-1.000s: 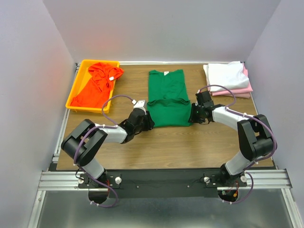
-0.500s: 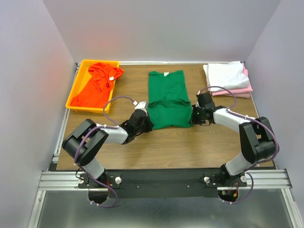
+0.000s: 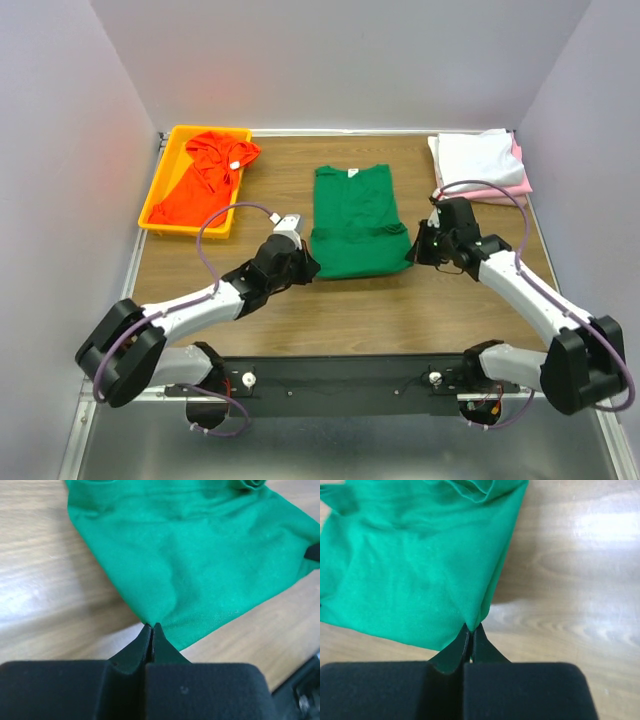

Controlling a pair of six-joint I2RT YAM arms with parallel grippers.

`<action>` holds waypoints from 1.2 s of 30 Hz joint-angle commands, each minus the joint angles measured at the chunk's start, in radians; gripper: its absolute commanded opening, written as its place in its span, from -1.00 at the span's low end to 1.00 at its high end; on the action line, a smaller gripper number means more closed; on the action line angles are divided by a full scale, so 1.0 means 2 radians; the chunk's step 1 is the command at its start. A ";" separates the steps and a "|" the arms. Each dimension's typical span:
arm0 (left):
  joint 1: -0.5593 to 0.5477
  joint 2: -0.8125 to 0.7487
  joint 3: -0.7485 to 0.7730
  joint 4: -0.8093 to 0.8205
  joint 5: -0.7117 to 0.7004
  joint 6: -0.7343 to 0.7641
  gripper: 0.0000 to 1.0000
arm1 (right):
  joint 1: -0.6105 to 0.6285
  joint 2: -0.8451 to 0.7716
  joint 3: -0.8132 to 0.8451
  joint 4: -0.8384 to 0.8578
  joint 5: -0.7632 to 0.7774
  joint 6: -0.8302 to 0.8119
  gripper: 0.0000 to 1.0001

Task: Fold and stack the t-shirts
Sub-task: Fold the tshirt

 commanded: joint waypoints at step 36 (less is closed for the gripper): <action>0.015 0.019 0.063 0.059 0.084 0.004 -1.00 | 0.003 0.061 0.176 -0.041 0.123 -0.005 -0.99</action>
